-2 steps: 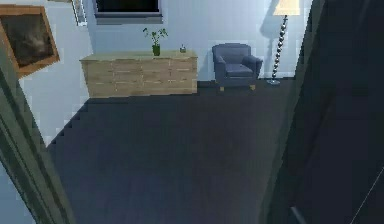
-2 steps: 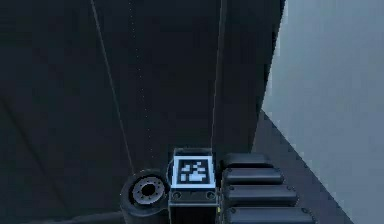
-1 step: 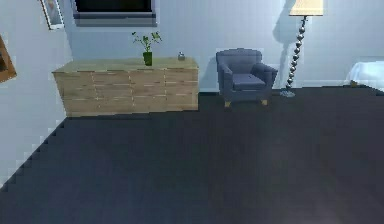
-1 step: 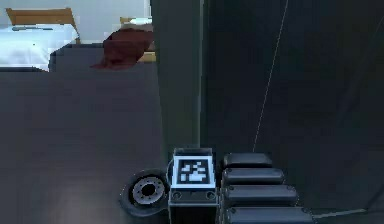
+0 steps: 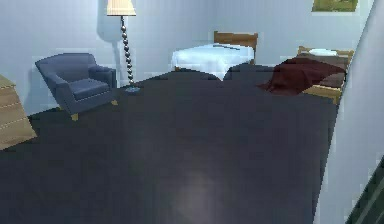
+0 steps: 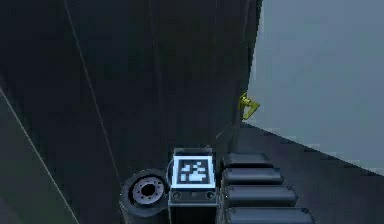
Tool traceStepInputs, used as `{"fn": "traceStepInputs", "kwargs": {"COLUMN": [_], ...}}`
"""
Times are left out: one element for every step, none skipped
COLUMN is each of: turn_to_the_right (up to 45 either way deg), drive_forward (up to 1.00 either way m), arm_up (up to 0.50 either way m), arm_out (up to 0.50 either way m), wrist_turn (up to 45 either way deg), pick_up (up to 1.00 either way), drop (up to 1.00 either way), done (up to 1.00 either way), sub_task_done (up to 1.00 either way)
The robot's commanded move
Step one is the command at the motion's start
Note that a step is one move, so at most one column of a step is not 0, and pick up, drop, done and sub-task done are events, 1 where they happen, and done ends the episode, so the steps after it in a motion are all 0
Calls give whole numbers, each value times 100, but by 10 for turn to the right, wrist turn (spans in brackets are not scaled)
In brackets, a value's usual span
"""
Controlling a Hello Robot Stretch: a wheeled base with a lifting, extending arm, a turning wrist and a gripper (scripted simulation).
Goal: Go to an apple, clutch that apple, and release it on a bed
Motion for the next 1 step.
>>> {"fn": "traceStepInputs", "kwargs": {"turn_to_the_right": [0], "drive_forward": [30], "arm_up": [0], "arm_out": [0], "wrist_turn": [0], "pick_up": [0], "drop": [0], "done": [0], "sub_task_done": [0]}}
